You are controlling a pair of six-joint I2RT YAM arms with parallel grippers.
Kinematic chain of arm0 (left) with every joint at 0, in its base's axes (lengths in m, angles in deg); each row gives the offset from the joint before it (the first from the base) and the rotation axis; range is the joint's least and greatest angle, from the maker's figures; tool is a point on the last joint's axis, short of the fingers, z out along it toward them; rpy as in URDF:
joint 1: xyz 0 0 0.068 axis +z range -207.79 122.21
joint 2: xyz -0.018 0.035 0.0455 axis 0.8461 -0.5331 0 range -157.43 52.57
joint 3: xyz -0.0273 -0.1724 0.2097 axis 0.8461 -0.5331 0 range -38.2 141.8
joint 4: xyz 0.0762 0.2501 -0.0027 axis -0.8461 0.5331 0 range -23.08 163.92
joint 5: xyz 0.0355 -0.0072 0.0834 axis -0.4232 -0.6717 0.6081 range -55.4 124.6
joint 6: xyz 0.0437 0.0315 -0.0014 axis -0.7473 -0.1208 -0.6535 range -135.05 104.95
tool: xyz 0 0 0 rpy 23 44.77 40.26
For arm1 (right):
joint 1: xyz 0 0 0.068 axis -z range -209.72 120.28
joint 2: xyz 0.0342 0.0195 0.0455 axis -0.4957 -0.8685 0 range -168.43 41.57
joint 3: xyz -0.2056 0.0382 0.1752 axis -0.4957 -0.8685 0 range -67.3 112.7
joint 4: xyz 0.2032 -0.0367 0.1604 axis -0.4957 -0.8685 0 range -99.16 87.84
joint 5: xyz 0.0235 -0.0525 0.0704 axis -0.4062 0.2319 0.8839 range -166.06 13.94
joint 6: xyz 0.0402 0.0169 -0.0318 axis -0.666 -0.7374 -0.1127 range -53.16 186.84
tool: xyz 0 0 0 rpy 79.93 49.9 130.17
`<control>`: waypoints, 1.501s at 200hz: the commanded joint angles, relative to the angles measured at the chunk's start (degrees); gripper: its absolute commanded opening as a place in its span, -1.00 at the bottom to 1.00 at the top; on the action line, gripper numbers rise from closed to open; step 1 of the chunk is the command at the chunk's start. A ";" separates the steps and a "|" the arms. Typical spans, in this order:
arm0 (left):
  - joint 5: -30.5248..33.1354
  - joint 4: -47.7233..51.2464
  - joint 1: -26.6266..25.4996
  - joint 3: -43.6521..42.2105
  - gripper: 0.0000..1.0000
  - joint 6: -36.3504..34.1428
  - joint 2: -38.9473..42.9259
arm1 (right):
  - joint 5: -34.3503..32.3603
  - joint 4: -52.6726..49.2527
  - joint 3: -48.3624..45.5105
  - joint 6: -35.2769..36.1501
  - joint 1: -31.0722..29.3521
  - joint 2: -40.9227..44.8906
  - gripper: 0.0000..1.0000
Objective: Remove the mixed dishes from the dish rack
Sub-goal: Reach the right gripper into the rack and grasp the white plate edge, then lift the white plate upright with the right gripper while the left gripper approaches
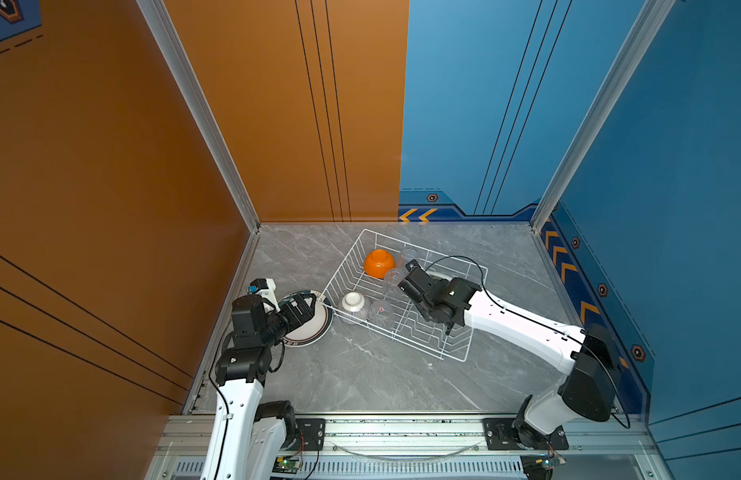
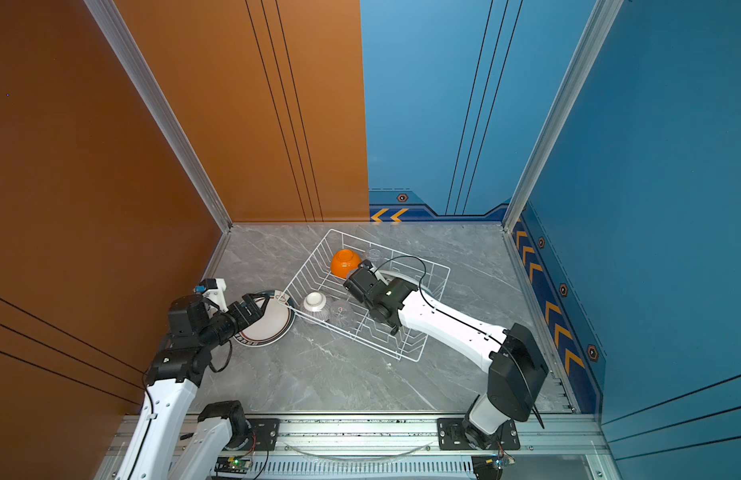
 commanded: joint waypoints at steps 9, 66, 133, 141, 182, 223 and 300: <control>0.81 -1.57 -0.83 0.71 0.96 -0.13 0.55 | -4.23 -4.33 2.66 1.30 -0.37 -3.51 -0.25; 2.43 -2.61 -4.77 1.43 0.96 0.55 0.41 | -5.37 -4.33 4.36 1.36 -0.71 -4.82 -0.95; 7.89 -3.31 -13.58 4.82 0.96 0.42 -0.96 | -9.36 -4.99 5.16 1.47 -1.42 1.10 -1.00; 8.87 -3.47 -14.74 4.66 0.96 0.32 -1.24 | -9.89 -5.01 5.13 1.77 -1.36 1.89 -1.00; 11.31 -4.17 -18.34 4.46 0.96 0.39 -2.09 | -11.75 -7.64 6.13 1.47 -0.21 3.71 -1.00; 12.74 -7.19 -21.90 4.32 0.96 1.29 -3.33 | -8.77 -7.69 7.50 -1.04 -0.05 8.08 -1.00; 11.66 -14.96 -29.58 5.12 0.96 2.91 -9.74 | 2.35 -6.70 9.24 -9.86 -0.02 17.44 -1.00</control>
